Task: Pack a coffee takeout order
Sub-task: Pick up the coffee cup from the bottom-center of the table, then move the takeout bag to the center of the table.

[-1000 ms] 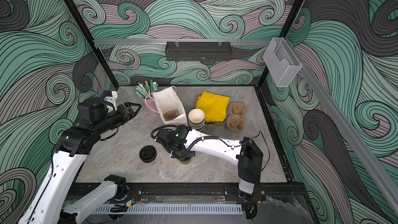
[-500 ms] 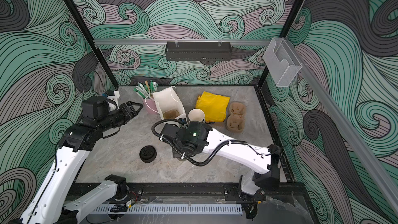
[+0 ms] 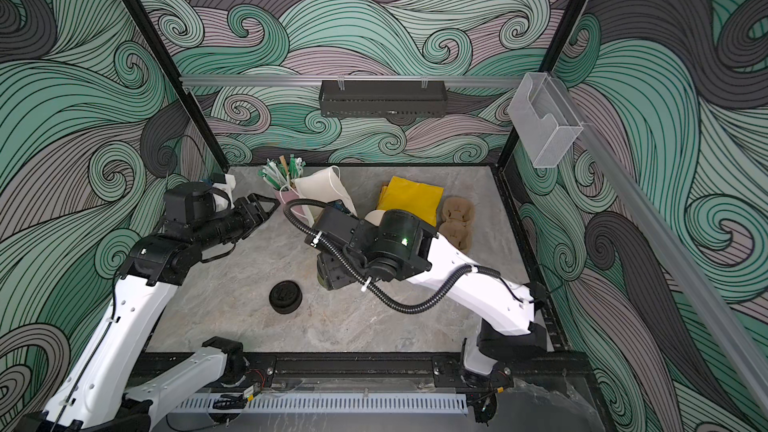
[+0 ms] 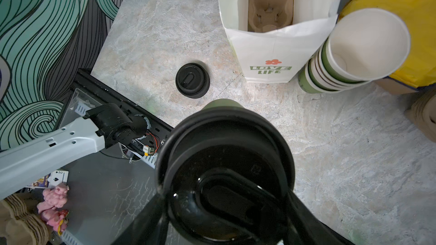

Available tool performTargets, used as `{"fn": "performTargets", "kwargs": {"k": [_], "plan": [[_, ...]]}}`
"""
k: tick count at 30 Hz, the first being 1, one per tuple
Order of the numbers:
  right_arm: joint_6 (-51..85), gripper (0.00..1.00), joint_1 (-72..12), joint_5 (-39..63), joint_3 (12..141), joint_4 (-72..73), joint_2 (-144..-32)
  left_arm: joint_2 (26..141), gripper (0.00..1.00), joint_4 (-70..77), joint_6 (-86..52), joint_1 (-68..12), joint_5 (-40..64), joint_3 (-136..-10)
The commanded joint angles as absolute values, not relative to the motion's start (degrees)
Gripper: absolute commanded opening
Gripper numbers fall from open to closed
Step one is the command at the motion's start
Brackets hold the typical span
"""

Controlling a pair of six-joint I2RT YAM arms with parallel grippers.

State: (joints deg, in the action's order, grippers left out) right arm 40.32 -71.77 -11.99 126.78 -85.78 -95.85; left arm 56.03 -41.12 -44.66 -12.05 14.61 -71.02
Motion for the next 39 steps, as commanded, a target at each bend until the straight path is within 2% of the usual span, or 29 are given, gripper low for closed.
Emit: {"fn": "performTargets", "kwargs": {"k": [1, 17, 28, 39], "plan": [[35.78, 0.61, -69.8, -13.38, 133.35, -90.47, -99.01, 57.03, 0.66, -39.73, -45.01, -11.69, 15.55, -72.96], [31.75, 0.59, -59.98, -8.26, 156.15, -90.42, -108.22, 62.23, 0.67, -37.02, -45.61, -11.42, 16.69, -74.9], [30.04, 0.57, -57.67, -16.94, 156.02, -85.73, -113.71, 65.98, 0.67, -35.68, -45.0, -10.9, 16.44, -76.32], [30.79, 0.56, -54.63, -13.6, 152.7, -85.82, -119.38, 69.2, 0.65, -35.23, -42.28, -10.28, 18.83, -76.96]]}}
